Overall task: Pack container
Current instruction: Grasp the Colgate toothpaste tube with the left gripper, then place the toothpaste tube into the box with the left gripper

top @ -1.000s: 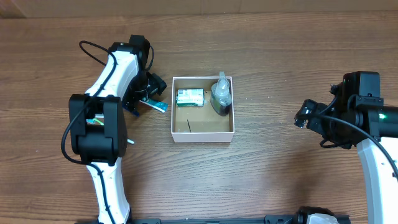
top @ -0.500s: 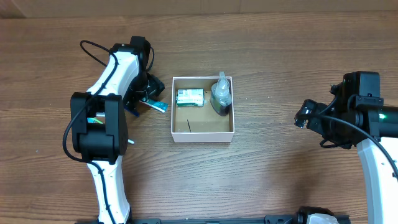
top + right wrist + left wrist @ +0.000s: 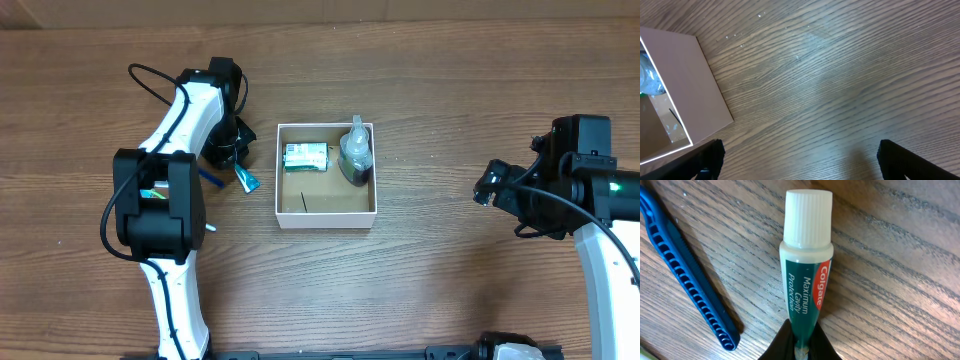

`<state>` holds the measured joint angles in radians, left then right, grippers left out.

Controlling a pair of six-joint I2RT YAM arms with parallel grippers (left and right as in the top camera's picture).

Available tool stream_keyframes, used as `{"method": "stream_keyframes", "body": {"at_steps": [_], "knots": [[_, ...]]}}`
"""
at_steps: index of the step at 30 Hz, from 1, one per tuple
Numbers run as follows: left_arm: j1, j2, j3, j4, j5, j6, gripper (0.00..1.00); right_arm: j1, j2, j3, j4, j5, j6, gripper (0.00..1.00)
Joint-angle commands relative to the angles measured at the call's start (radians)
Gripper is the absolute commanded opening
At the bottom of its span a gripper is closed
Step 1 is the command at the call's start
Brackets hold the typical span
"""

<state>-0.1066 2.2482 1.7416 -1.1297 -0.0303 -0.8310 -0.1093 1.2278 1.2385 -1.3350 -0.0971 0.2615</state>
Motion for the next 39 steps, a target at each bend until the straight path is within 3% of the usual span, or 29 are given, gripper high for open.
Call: {"method": "stream_keyframes", "body": {"at_steps": [1, 6, 10, 12, 17, 22, 26, 29, 31, 35, 39], "knots": [[0.002, 0.022, 0.011, 0.008, -0.003, 0.024, 0.04, 0.002, -0.003, -0.002, 0.005, -0.001, -0.003, 1.00], [0.002, 0.013, 0.077, -0.035, -0.008, 0.055, 0.04, 0.002, -0.003, -0.002, 0.005, -0.001, -0.004, 1.00], [-0.012, -0.023, 0.273, -0.154, -0.057, 0.152, 0.04, 0.002, -0.003, -0.002, 0.005, 0.007, -0.004, 1.00], [-0.039, -0.057, 0.365, -0.195, -0.098, 0.255, 0.04, 0.002, -0.003, -0.002, 0.008, 0.007, -0.004, 1.00], [-0.212, -0.211, 0.431, -0.206, -0.042, 0.687, 0.04, 0.002, -0.003, -0.002, 0.019, 0.010, -0.004, 1.00], [-0.408, -0.227, 0.423, -0.323, 0.020, 0.862, 0.04, 0.002, -0.003, -0.002, 0.021, 0.018, -0.004, 1.00], [-0.521, -0.227, 0.421, -0.312, -0.056, 0.892, 0.04, 0.002, -0.003, -0.002, 0.021, 0.018, -0.004, 1.00], [-0.582, -0.227, 0.421, -0.325, -0.017, 1.048, 0.04, 0.002, -0.003, -0.002, 0.021, 0.029, -0.003, 1.00], [-0.604, -0.227, 0.421, -0.351, 0.021, 1.162, 0.04, 0.002, -0.003, -0.002, 0.021, 0.029, -0.004, 1.00], [-0.577, -0.227, 0.421, -0.436, 0.043, 1.270, 0.04, 0.002, -0.003, -0.002, 0.021, 0.037, -0.004, 1.00], [-0.509, -0.227, 0.401, -0.471, 0.117, 1.307, 0.04, 0.002, -0.003, -0.002, 0.024, 0.044, -0.003, 1.00]]}}
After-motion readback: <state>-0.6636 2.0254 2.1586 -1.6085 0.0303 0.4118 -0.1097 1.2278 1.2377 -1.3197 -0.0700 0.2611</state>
